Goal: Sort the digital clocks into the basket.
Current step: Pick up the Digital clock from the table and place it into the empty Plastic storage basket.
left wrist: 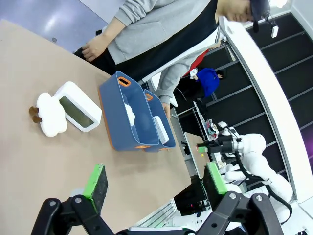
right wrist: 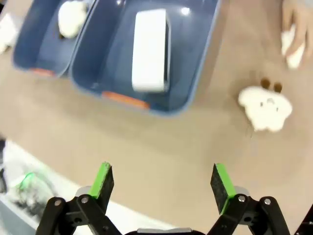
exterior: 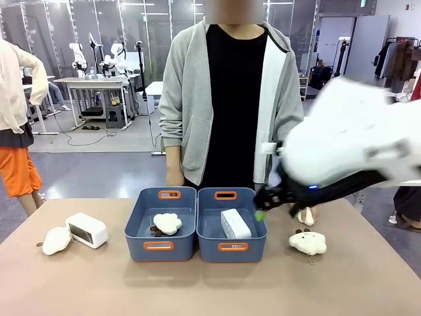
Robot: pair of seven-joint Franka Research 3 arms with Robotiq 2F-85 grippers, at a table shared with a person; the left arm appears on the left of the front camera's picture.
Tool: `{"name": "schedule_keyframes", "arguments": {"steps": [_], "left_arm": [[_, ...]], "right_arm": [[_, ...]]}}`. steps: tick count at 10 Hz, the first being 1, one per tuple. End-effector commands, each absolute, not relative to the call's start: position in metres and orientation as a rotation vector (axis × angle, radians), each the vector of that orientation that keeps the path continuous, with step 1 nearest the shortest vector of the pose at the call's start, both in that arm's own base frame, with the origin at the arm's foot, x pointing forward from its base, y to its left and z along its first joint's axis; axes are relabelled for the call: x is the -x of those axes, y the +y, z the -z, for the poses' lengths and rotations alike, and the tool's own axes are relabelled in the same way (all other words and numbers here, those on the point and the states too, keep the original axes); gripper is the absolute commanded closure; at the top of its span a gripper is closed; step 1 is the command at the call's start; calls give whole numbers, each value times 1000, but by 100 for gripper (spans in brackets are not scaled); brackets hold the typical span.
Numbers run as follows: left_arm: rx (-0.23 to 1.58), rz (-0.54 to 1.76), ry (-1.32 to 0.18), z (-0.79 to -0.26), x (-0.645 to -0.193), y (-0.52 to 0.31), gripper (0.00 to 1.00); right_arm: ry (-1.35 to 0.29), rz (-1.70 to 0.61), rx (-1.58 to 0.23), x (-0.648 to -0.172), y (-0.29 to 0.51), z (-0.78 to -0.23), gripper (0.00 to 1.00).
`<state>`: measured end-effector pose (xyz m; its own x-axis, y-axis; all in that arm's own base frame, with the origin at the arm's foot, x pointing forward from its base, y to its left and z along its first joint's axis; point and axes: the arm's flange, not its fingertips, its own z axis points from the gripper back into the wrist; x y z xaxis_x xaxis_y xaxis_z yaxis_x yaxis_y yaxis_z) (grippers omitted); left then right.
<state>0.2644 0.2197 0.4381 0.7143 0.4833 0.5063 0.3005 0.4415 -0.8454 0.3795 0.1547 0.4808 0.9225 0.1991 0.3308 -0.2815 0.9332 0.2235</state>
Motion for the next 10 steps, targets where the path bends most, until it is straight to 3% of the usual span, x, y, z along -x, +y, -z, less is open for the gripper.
{"name": "schedule_keyframes", "arguments": {"steps": [1, 4, 7, 10], "left_arm": [[1157, -120, -824, -440, -264, 220, 0], [1157, -120, -824, -440, -264, 220, 0], [1157, -120, -824, -440, -264, 220, 0], [1157, -120, -824, -440, -264, 220, 0]], "right_arm": [[-236, -187, -477, -375, 60, -512, 0], [-240, -53, -750, -351, -52, -510, 0], [-338, 87, -1043, -281, -165, -468, 0], [-439, 180, -1143, -234, -229, -431, 0]]}}
